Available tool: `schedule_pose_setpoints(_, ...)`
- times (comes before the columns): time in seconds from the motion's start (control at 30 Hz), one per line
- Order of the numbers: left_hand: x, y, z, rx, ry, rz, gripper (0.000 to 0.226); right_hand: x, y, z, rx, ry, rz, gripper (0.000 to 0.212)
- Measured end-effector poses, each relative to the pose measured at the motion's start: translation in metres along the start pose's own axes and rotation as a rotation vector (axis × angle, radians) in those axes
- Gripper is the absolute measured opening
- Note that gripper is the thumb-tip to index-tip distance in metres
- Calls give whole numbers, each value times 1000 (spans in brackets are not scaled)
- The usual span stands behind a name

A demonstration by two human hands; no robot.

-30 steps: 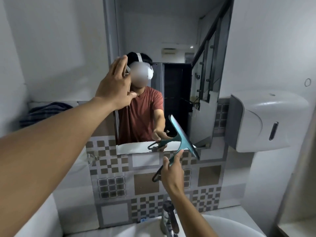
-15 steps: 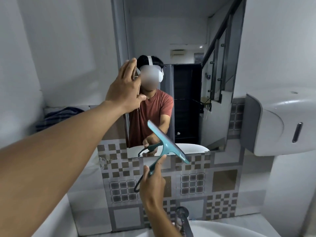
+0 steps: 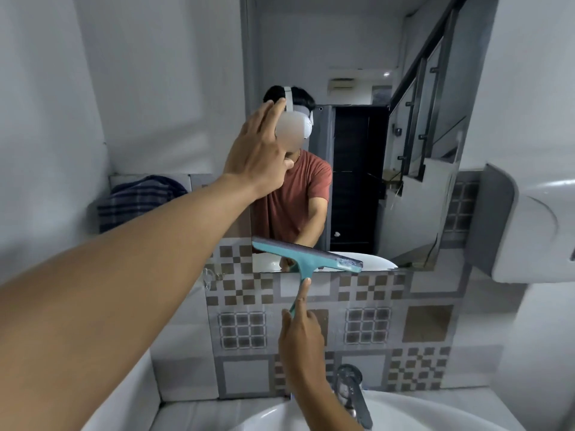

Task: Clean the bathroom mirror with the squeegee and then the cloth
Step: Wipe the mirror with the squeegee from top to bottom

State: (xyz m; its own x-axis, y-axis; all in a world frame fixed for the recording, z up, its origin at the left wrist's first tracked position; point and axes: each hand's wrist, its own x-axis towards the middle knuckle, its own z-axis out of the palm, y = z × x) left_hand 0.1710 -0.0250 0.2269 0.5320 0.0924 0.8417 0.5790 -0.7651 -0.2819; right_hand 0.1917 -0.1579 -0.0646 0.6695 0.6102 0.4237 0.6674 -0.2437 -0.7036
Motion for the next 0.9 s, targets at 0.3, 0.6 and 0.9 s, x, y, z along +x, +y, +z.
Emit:
schedule_pose_setpoints(0.3,-8,2,3,-59,41,29,43,-9,30,-12,-251,-48,17,92)
schedule_pose_setpoints(0.6,-35,8,12,-65,-36,67,77,-12,28,-17,-295,-77,42,86)
schedule_pose_setpoints(0.9,-36,11,15,-79,-46,56,79,-16,33,-13,-269,-117,60,85)
